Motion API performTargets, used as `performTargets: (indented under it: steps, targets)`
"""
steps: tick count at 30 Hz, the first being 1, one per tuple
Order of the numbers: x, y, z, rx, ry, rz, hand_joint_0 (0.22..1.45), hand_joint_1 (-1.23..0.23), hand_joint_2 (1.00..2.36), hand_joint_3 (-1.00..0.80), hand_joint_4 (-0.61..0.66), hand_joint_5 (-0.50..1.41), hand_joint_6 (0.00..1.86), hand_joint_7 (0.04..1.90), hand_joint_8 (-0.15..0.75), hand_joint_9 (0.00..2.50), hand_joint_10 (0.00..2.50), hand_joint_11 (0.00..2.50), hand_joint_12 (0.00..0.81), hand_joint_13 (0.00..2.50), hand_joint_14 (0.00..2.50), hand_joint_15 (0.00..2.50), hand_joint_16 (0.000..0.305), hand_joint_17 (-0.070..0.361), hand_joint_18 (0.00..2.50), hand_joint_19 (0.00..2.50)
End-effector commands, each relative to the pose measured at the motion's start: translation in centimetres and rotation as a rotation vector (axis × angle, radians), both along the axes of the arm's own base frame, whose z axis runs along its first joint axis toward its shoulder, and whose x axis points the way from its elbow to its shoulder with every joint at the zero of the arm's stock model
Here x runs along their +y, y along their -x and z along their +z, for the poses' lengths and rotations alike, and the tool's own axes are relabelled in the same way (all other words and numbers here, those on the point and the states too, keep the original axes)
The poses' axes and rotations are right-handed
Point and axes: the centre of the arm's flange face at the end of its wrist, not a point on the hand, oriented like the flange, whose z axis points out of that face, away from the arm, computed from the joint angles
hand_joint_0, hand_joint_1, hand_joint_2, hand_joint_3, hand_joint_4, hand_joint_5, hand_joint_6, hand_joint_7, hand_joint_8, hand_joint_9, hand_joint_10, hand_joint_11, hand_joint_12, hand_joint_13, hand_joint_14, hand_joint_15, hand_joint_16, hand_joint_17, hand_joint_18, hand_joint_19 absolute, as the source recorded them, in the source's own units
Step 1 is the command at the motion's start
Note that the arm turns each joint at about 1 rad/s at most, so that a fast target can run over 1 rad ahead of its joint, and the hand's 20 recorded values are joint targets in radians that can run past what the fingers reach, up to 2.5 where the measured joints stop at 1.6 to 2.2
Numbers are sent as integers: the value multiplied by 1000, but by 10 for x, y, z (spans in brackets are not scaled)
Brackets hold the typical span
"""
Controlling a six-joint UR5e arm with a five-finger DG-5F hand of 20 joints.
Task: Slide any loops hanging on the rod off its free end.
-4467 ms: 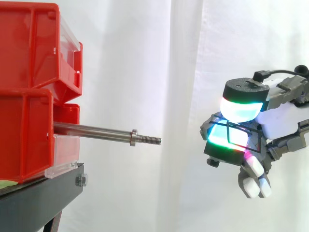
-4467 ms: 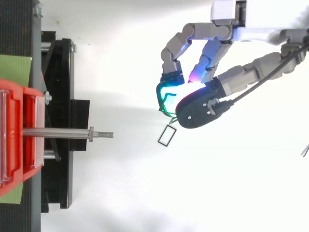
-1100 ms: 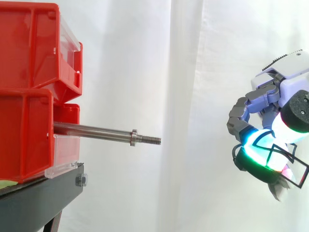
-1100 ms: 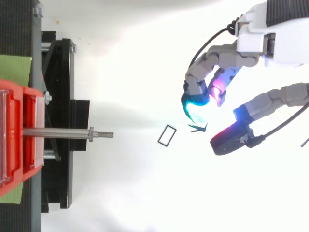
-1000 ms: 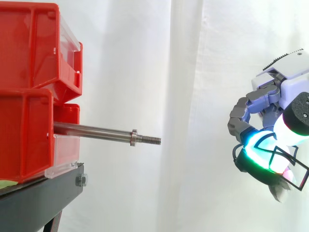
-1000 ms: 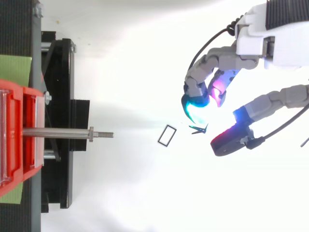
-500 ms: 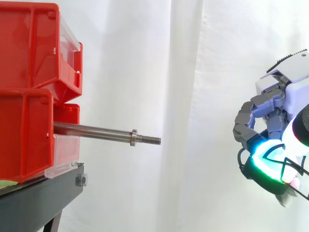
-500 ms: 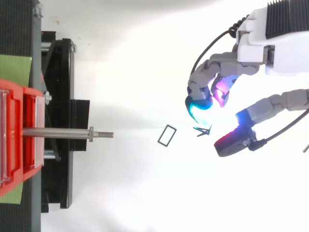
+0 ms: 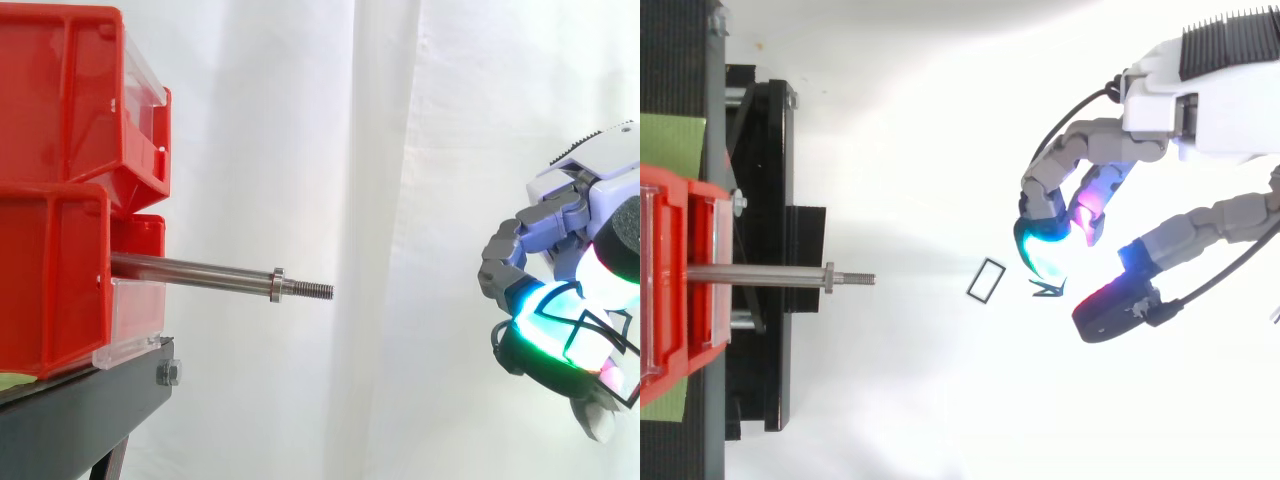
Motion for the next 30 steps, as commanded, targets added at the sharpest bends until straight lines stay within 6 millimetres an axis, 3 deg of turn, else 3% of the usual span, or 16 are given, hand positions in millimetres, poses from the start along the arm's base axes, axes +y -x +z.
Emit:
performTargets:
  steps: [1, 16, 26, 30]
  targets:
    - [1, -4, 2, -31, -4, 2, 671, -718, 1008, -414, -108, -210, 900, 931, 235, 995, 17, 459, 261, 910, 8, 216, 39, 87, 872, 430]
    - [2, -15, 6, -115, 15, 8, 691, -715, 1003, -458, -130, -213, 899, 918, 227, 1002, 17, 460, 262, 921, 8, 218, 38, 85, 882, 418]
    - [-3, -10, 4, -104, 302, 99, 688, -719, 1005, -453, -130, -215, 899, 918, 229, 998, 15, 457, 261, 923, 10, 221, 38, 85, 883, 417]
    - [-2, -11, 4, -106, 335, 112, 684, -714, 1006, -440, -131, -215, 899, 917, 227, 999, 14, 455, 259, 924, 10, 220, 38, 85, 881, 418]
